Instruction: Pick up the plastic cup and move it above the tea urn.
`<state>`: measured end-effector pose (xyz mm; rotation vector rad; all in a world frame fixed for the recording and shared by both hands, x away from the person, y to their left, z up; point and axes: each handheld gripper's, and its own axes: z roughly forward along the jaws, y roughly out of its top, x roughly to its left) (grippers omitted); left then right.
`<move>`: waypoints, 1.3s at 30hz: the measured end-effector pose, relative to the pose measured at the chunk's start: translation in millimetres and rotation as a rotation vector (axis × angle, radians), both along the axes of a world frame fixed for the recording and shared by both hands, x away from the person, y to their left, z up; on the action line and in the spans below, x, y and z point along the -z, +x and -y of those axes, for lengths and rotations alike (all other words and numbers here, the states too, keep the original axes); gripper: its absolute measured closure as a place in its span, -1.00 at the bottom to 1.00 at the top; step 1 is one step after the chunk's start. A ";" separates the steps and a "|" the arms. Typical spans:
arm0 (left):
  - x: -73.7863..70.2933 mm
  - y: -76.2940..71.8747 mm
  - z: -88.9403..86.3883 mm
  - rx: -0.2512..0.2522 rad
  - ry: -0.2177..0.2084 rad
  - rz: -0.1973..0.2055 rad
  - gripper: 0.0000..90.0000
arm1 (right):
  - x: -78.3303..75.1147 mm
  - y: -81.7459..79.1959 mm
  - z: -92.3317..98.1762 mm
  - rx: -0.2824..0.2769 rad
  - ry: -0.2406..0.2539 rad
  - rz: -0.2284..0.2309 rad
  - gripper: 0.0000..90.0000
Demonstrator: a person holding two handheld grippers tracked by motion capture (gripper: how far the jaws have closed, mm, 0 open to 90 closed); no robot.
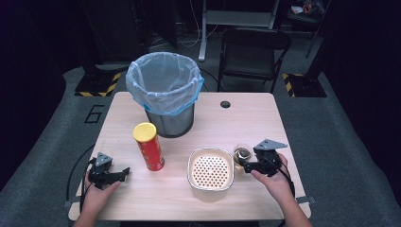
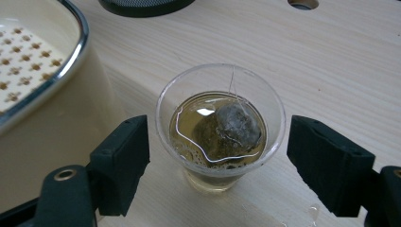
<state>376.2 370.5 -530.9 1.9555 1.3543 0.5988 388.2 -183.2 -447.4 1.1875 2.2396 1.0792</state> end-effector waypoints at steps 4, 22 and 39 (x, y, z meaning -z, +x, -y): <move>0.0 0.0 0.1 -0.001 -0.001 0.000 -0.69 | 7.4 2.6 -1.7 0.001 -0.011 0.004 -0.54; 0.0 0.0 0.0 0.000 0.000 0.000 -0.69 | 31.5 26.0 -20.6 0.024 -0.029 -0.005 -0.40; 0.0 0.0 0.0 0.000 0.000 0.000 -0.69 | 31.0 25.4 -17.4 -0.034 -0.035 0.013 -0.28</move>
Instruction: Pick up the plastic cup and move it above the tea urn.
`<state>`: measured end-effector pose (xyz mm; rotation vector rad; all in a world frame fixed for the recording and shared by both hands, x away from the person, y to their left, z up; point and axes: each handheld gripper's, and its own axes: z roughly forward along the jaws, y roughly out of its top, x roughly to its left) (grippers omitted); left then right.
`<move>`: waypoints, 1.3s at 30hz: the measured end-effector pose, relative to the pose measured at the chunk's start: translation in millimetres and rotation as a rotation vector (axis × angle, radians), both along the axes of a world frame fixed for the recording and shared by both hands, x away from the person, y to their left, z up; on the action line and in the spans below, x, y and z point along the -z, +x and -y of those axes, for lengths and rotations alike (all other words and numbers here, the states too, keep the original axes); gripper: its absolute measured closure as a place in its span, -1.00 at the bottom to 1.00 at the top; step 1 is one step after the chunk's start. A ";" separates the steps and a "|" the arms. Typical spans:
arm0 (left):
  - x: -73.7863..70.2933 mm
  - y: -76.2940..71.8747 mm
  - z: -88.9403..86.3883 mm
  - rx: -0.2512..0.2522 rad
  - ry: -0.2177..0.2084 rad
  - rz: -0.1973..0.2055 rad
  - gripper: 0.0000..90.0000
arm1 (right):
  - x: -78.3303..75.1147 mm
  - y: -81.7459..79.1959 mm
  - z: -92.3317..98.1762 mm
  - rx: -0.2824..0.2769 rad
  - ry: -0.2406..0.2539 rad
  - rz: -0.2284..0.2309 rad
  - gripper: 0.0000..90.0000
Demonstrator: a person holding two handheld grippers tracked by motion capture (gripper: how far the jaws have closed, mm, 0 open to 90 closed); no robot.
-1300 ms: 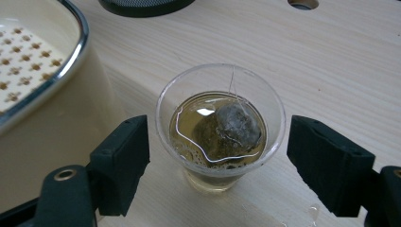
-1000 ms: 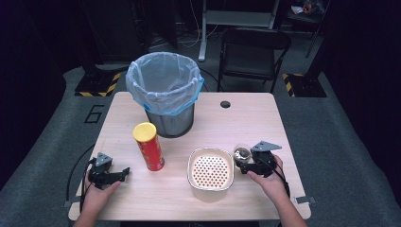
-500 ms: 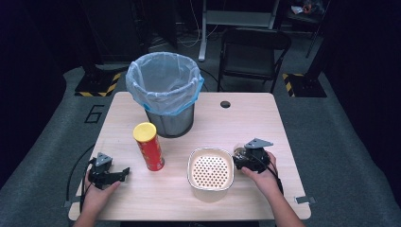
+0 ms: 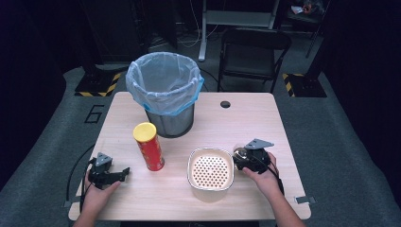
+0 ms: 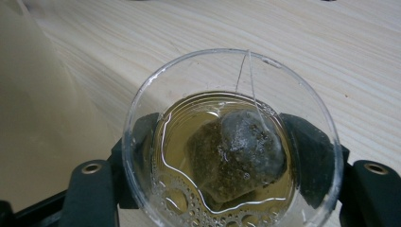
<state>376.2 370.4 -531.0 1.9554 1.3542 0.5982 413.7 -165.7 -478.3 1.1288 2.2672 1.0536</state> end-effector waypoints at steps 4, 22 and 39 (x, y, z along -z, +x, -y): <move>0.0 0.0 0.0 0.000 0.000 0.000 -0.69 | 0.0 0.3 0.6 -0.003 0.003 0.002 -0.28; 0.0 0.0 0.0 0.000 0.000 0.000 -0.69 | -42.0 7.4 4.4 -0.090 -0.013 0.011 -0.26; 0.0 0.0 0.0 0.000 0.000 0.000 -0.69 | -115.3 28.6 -11.4 -0.218 0.019 0.082 -0.26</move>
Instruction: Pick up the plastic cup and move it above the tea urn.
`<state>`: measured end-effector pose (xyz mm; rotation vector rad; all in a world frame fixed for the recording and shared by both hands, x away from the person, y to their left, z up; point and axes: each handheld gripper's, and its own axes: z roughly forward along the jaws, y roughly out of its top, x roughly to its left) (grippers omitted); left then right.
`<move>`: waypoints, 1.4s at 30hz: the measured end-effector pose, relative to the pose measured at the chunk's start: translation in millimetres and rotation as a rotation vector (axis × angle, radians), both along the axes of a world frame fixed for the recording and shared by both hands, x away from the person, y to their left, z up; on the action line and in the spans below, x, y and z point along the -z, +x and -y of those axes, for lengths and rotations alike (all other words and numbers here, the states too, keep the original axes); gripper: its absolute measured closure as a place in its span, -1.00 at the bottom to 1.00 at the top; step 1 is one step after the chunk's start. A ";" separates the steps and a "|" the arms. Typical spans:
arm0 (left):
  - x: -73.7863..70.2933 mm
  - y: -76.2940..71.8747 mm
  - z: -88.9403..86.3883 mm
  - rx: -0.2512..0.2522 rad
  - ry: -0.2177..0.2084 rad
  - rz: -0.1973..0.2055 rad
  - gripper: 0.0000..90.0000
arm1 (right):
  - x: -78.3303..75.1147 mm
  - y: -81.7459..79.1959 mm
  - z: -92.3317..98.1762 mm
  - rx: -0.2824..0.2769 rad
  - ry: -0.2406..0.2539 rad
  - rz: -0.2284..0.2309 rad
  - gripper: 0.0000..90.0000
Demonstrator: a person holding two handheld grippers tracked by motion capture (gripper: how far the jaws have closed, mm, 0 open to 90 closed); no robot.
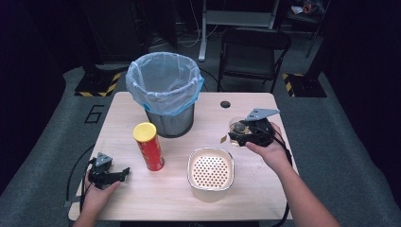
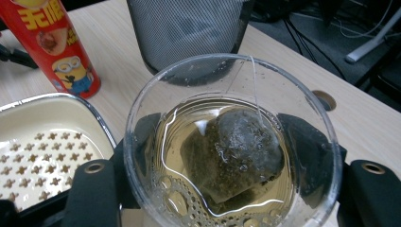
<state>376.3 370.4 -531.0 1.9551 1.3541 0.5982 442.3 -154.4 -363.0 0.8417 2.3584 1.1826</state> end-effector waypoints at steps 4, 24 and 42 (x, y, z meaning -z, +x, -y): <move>0.0 0.0 0.0 0.000 0.000 0.000 -0.69 | 1.2 2.8 -2.7 -0.016 -0.004 0.022 -0.26; 0.2 0.0 1.0 0.000 -0.010 -0.002 -0.69 | 26.6 23.8 -12.0 -0.190 0.120 0.082 -0.27; 0.2 -0.1 1.0 0.000 -0.010 -0.002 -0.69 | 27.5 20.6 -31.1 -0.262 0.016 0.166 -0.21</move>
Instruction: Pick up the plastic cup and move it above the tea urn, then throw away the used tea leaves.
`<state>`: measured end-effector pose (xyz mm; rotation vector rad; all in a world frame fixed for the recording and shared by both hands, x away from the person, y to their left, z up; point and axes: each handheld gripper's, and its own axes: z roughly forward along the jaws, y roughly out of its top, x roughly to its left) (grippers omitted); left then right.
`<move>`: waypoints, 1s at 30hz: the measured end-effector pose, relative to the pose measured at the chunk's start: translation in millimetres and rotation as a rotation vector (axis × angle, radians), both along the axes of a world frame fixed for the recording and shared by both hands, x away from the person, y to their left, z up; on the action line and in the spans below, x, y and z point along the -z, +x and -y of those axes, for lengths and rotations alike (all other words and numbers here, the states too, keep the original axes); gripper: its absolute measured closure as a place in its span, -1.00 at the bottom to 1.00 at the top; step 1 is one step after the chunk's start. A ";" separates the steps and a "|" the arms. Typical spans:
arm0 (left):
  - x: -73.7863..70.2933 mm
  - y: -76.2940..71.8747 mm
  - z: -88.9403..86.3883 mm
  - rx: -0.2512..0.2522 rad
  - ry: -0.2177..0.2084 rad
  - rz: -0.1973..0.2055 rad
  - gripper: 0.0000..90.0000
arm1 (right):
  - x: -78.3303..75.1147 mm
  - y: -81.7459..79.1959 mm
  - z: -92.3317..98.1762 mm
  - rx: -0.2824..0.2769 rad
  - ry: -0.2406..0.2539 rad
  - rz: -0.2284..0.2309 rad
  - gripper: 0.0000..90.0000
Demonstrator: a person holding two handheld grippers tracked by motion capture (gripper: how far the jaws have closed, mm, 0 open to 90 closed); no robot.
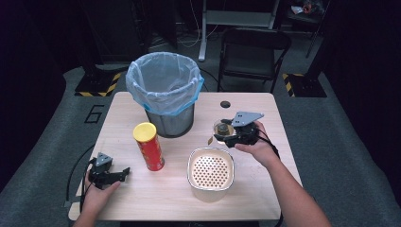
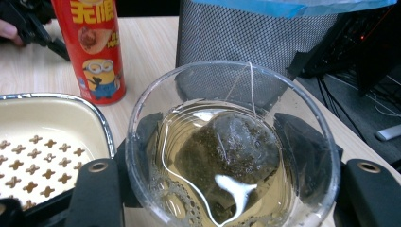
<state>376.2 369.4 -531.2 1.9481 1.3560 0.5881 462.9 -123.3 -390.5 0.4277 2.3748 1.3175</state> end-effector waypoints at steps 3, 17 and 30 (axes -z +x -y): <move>0.0 0.1 -0.1 0.001 0.002 0.002 -0.69 | -1.1 -1.3 -2.9 -0.005 -0.025 0.013 -0.20; 0.0 0.2 -0.1 0.001 0.002 0.002 -0.69 | -6.1 -12.7 -8.9 -0.048 -0.063 0.138 -0.20; 0.0 -0.3 0.2 0.006 0.004 0.004 -0.69 | -4.1 -21.1 -9.1 -0.083 -0.116 0.221 -0.21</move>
